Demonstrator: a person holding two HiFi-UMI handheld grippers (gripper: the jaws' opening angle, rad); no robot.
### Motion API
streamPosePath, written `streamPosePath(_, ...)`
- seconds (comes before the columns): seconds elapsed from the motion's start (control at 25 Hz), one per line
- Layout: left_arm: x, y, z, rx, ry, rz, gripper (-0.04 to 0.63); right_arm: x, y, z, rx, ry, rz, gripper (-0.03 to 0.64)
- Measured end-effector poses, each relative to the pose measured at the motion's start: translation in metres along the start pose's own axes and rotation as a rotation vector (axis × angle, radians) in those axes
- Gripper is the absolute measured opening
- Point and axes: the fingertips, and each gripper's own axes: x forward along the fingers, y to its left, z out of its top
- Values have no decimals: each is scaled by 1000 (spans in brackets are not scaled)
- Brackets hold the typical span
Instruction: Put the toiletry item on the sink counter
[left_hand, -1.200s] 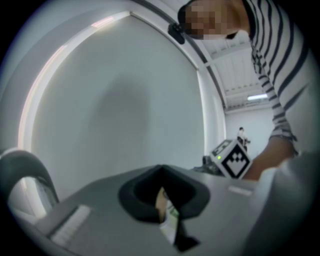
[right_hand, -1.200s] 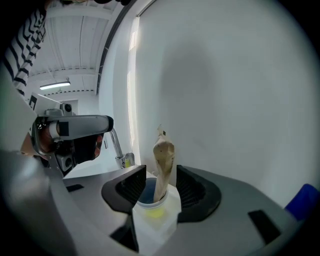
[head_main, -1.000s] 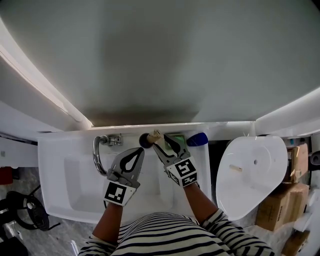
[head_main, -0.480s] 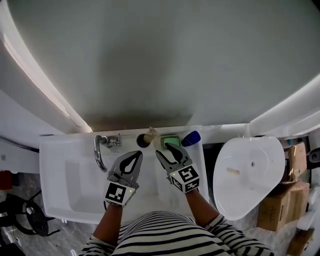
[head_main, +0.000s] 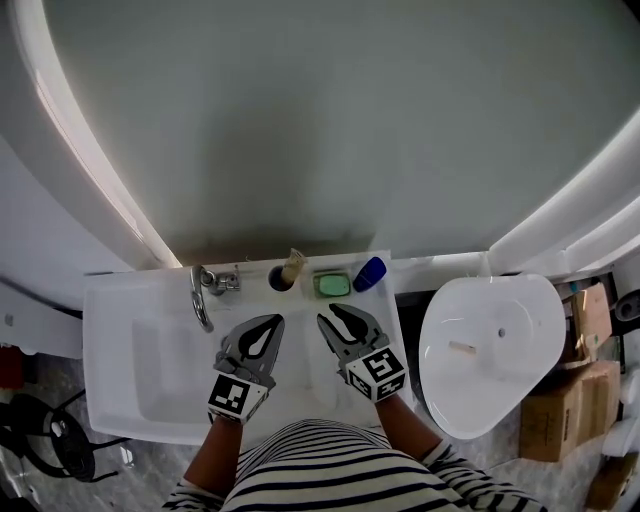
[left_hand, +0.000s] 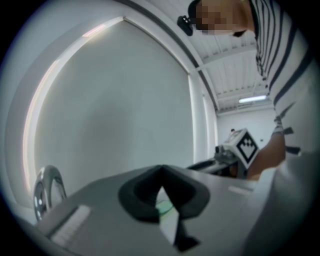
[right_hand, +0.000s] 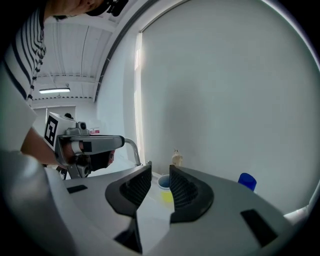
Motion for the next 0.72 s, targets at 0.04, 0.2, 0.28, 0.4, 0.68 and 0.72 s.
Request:
streamPosePath(0.04, -2, -4, 3, -3, -7, -5, 9, -6, 3, 4, -2, -12, 0, 102)
streamPosePath(0.2, -14, -18, 10, -4, -16, -28, 9, -27, 17, 19, -15, -55, 2, 54)
streamPosePath(0.28, -20, -24, 12, -2, -18, -40, 9, -37, 24, 26, -20, -76, 2, 37)
streamPosePath(0.4, -27, -32, 15, -2, -26, -54, 8, -51, 33, 35, -28, -108, -3, 25)
streamPosePath(0.68, -41, -49, 22, -11, -42, -92, 9, -77, 52, 52, -44, -158, -24, 9)
streamPosePath(0.72, -43, -51, 22, -13, -44, -97, 9, -81, 54, 54, -49, -160, -27, 8)
